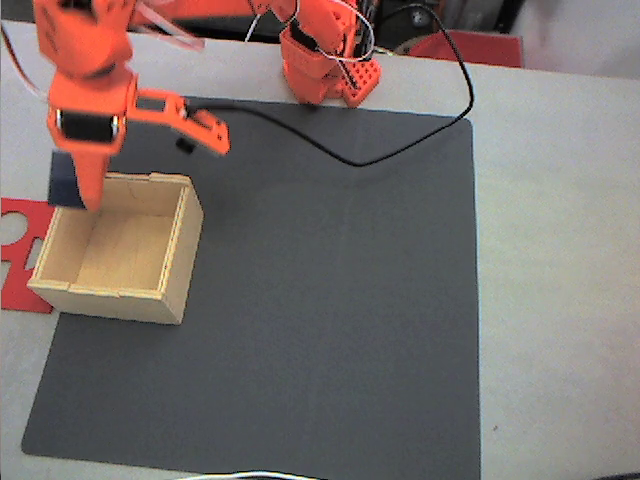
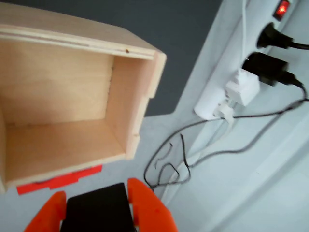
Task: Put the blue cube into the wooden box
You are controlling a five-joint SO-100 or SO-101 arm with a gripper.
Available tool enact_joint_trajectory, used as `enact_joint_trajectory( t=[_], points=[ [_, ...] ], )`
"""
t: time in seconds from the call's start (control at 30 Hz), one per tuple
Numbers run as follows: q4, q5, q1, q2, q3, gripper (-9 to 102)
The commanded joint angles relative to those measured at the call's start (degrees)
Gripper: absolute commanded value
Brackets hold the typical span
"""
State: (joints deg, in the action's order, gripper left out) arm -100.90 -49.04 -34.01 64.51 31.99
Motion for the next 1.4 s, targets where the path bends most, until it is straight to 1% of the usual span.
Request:
enact_joint_trajectory(
  t=[0.0,0.2,0.43,0.77,0.87,1.07,1.3,1.37],
  points=[
    [0.44,1.93,0.26,-2.99,-2.2,0],
    [1.05,5.54,0.62,-8.35,-2.2,0],
    [2.9,5.19,1.23,-10.37,-2.2,0],
    [4.92,5.45,0.35,-18.98,-2.29,0],
    [5.27,5.19,0.0,-20.74,-2.29,7],
    [5.19,5.19,0.18,-21.62,-2.29,13],
    [4.22,4.66,0.62,-20.57,-2.29,22],
    [3.96,4.57,0.7,-20.3,-2.29,23]
  ],
)
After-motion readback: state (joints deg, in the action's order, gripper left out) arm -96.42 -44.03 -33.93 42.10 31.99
